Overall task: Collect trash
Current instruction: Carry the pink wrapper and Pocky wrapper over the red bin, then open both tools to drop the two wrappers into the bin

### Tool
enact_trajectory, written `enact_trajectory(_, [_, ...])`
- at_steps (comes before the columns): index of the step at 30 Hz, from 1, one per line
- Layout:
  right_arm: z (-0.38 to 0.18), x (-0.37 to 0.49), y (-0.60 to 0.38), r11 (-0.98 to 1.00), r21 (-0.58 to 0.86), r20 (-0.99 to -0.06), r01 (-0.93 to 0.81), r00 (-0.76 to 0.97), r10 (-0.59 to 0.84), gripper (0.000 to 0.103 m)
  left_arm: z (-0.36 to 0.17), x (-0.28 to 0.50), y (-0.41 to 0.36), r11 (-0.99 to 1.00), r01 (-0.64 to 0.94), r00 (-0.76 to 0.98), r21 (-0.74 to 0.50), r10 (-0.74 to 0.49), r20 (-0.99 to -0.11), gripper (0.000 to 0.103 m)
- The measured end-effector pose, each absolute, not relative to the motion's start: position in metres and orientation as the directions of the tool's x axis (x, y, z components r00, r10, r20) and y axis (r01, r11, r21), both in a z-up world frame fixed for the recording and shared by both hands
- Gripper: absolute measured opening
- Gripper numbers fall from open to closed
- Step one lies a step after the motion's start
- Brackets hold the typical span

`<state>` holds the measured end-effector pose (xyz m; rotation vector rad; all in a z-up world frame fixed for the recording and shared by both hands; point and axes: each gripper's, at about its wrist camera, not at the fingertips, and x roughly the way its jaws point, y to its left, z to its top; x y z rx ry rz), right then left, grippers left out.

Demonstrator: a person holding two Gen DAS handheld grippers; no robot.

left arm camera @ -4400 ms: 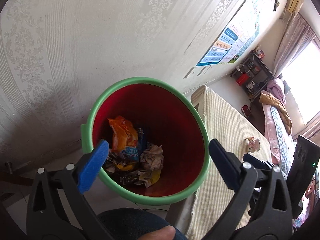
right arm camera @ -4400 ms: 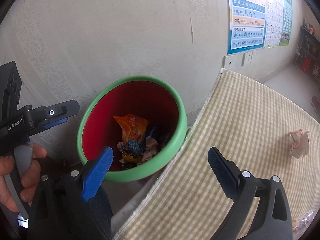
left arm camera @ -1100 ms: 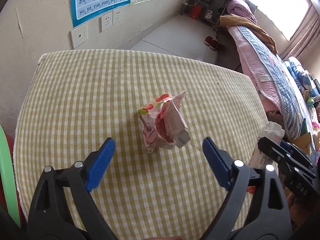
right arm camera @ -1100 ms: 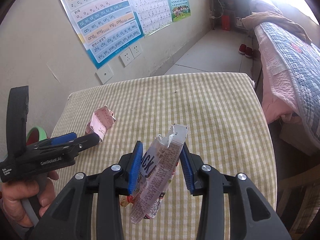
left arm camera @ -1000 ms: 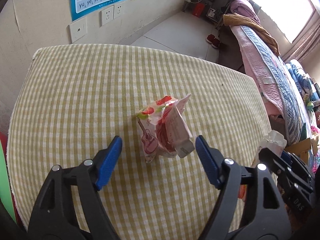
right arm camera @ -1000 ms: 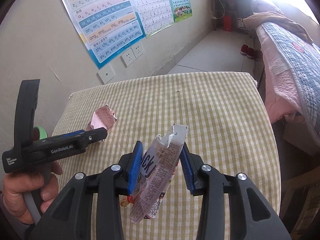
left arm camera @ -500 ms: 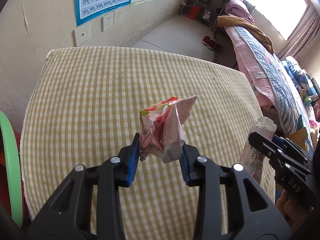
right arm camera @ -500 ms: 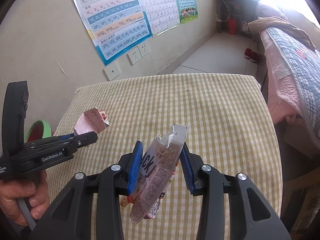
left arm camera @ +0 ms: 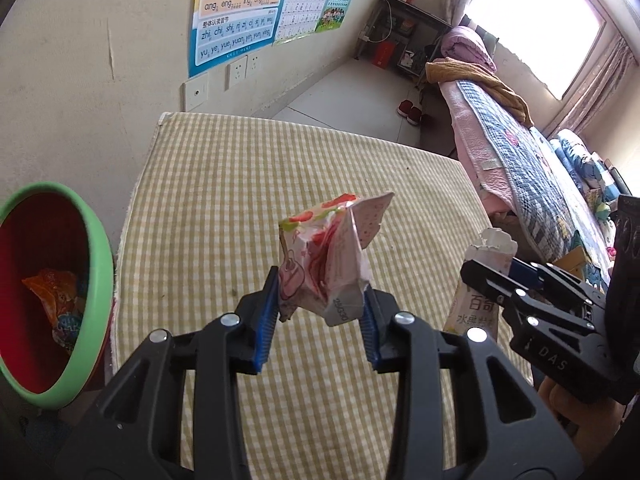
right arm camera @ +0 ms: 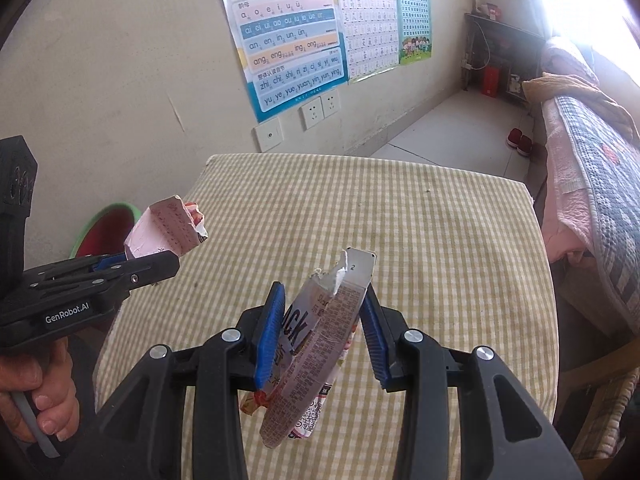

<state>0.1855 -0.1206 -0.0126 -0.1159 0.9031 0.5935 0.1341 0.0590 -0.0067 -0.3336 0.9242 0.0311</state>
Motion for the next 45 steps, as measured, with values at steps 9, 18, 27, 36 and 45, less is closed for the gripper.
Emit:
enact_trajectory(9, [0.007, 0.156, -0.010, 0.719, 0.182, -0.728, -0.671, 0.400, 0.557, 0.037, 0.005, 0.065, 0.153, 0.903, -0.345, 0.626, -0.257, 0.018, -0.779, 0.035])
enact_trajectory(18, [0.000, 0.126, 0.136, 0.562, 0.187, -0.717, -0.806, 0.279, 0.639, 0.038, 0.006, 0.000, 0.261, 0.813, -0.514, 0.609, -0.273, 0.121, -0.784, 0.035])
enact_trajectory(27, [-0.024, 0.125, 0.216, 0.518, 0.193, -0.745, -0.834, 0.219, 0.630, 0.038, -0.007, -0.025, 0.307, 0.764, -0.568, 0.607, -0.305, 0.138, -0.783, 0.036])
enact_trajectory(36, [-0.028, 0.141, 0.198, 0.559, 0.214, -0.756, -0.801, 0.227, 0.614, 0.079, -0.009, -0.038, 0.299, 0.733, -0.617, 0.608, -0.288, 0.210, -0.766, 0.093])
enact_trajectory(45, [-0.025, 0.144, 0.091, 0.674, 0.232, -0.757, -0.701, 0.305, 0.578, 0.094, 0.003, -0.019, 0.236, 0.792, -0.532, 0.652, -0.299, 0.158, -0.741, 0.098])
